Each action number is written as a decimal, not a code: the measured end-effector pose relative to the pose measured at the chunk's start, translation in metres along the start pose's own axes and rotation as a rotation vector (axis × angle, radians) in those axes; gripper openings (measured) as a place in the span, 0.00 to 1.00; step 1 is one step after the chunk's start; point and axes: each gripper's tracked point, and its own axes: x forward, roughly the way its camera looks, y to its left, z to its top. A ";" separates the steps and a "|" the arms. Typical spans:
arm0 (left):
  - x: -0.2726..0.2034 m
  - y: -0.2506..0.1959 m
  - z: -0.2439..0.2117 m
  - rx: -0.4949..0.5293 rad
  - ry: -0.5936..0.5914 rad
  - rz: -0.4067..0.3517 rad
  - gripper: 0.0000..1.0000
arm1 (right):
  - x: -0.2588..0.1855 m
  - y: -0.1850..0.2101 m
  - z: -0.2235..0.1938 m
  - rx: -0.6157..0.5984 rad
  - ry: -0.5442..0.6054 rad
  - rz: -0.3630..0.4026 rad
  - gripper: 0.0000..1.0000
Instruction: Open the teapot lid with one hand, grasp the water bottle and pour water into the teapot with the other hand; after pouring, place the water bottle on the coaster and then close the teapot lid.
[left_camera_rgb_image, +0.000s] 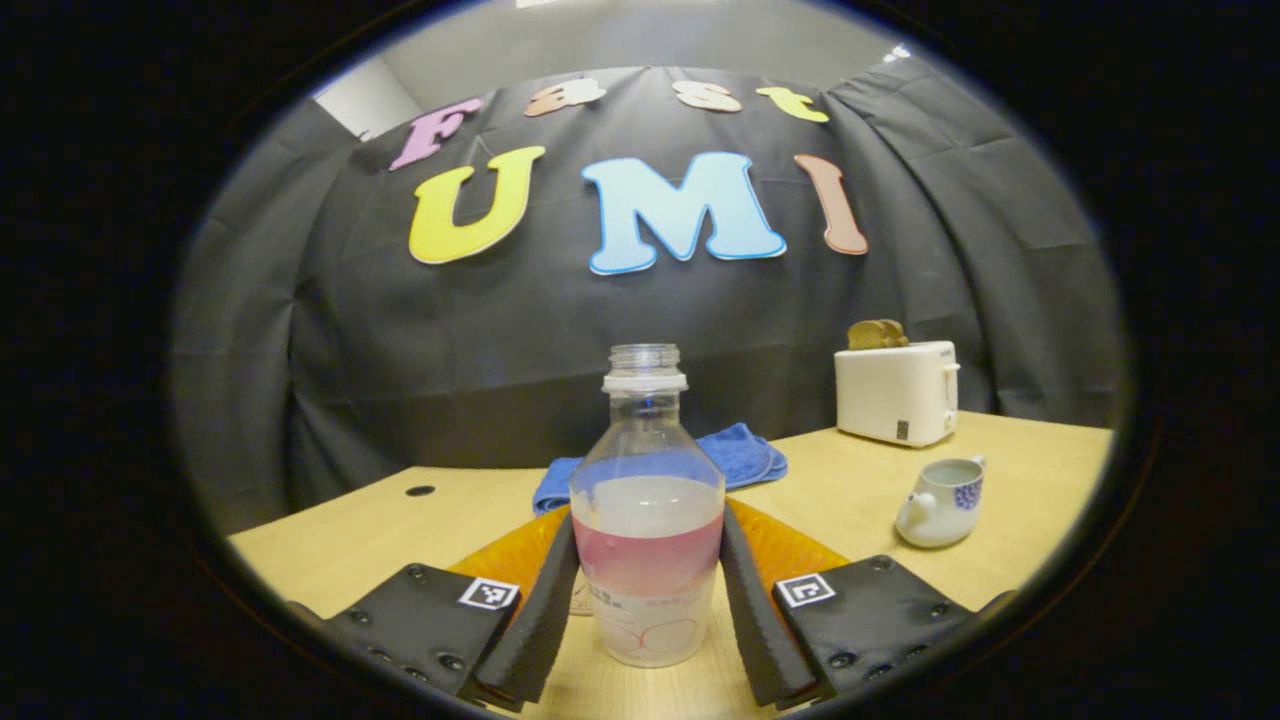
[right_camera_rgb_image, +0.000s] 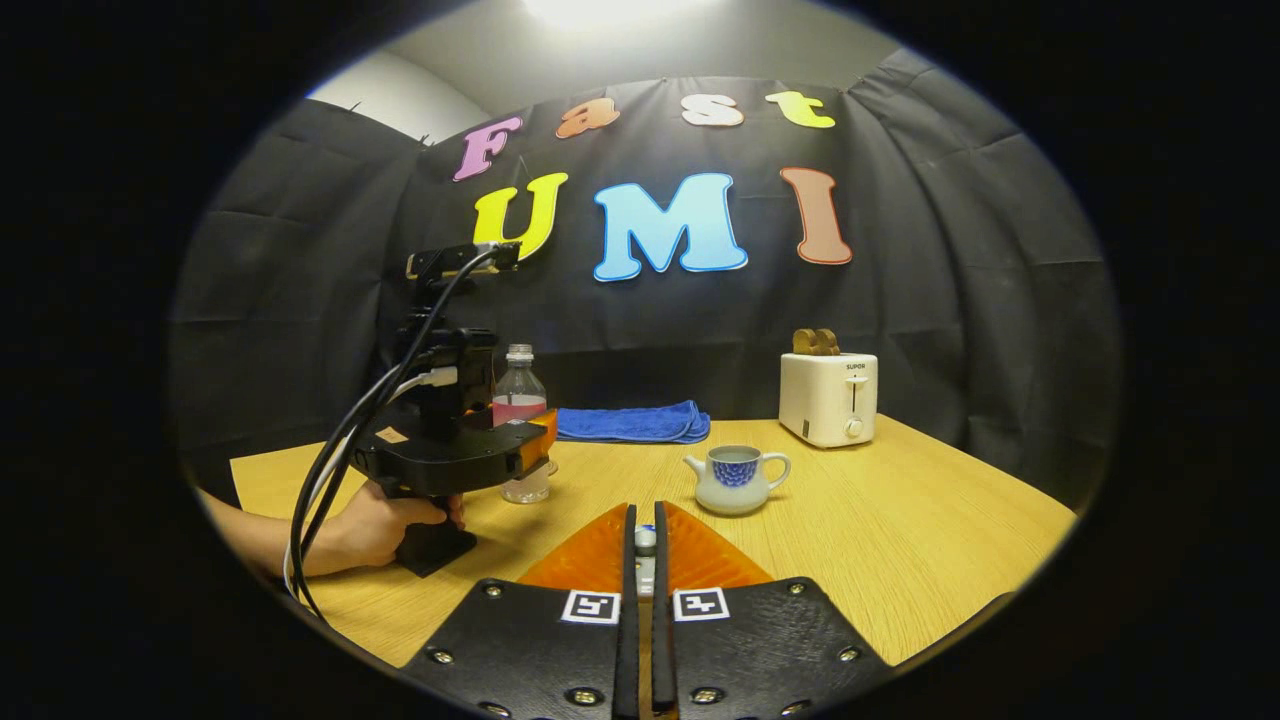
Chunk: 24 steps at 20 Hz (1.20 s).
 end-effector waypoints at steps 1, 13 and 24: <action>0.000 -0.007 0.002 0.049 -0.003 -0.012 0.85 | -0.002 -0.005 0.001 -0.006 -0.003 -0.010 0.05; 0.019 -0.059 0.023 0.591 -0.044 -0.088 0.84 | -0.022 -0.030 -0.004 0.021 0.015 -0.056 0.05; 0.044 -0.105 0.004 1.016 -0.014 -0.159 0.84 | -0.033 -0.043 -0.009 0.030 0.047 -0.076 0.05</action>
